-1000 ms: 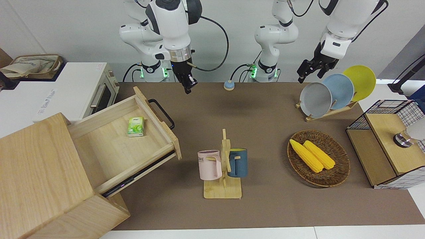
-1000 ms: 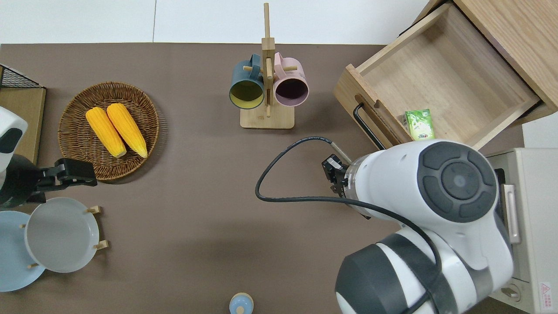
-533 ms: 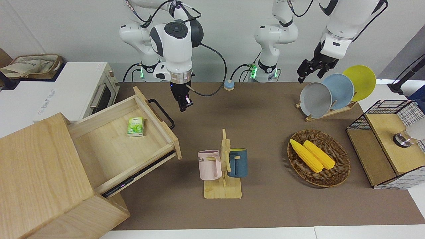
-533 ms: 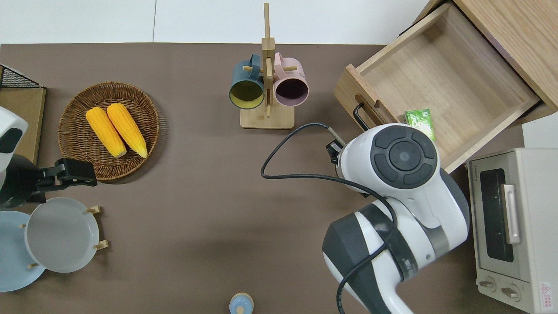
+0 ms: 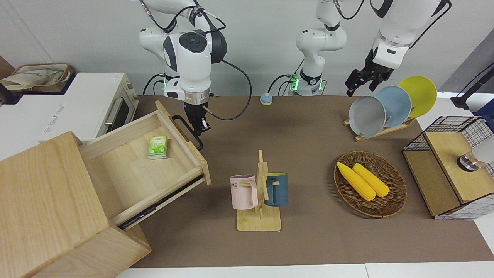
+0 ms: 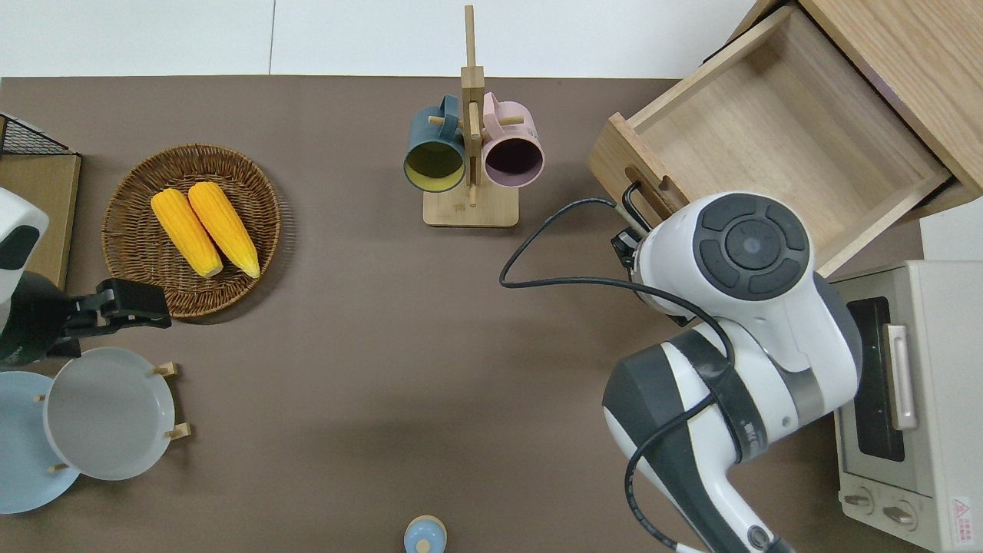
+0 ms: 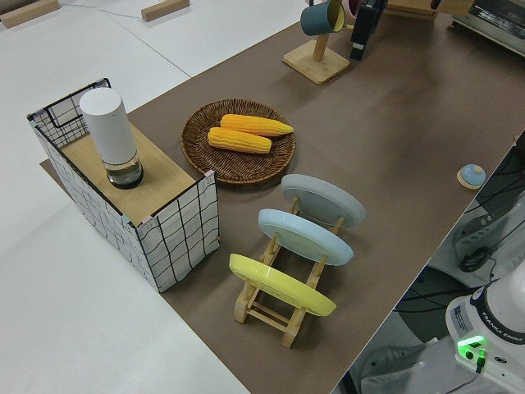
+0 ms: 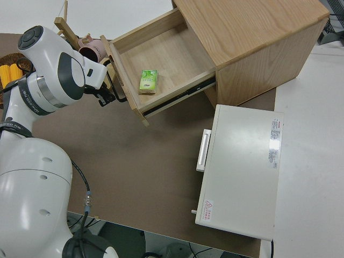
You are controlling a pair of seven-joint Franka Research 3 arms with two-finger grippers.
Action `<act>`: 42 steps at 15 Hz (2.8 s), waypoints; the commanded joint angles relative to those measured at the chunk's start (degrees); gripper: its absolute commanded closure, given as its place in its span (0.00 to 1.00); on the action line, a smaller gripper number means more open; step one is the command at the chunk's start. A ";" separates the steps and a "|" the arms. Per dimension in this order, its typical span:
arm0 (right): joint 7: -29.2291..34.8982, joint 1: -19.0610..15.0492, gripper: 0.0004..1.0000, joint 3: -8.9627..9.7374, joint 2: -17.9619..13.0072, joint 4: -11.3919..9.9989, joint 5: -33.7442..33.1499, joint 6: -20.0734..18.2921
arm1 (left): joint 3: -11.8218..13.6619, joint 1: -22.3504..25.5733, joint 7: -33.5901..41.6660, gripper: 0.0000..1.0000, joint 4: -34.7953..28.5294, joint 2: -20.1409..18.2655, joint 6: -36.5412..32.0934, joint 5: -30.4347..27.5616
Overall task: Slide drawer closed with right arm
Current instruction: 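Push the drawer front with the right gripper away from the robot, then press the drawer fully shut with the right gripper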
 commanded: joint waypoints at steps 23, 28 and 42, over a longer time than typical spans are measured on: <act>-21.67 -16.15 1.00 0.41 13.05 15.80 -1.70 -1.01 | 0.25 0.02 0.51 0.01 0.21 -0.47 -0.89 -0.05; -26.42 -18.79 1.00 0.41 15.08 18.70 -3.10 -0.66 | 0.25 -0.07 0.60 0.01 0.21 -0.47 -0.89 -0.05; -29.86 -23.28 1.00 1.72 18.95 22.66 -5.57 1.63 | 0.25 -0.07 0.60 0.01 0.21 -0.47 -0.97 -0.05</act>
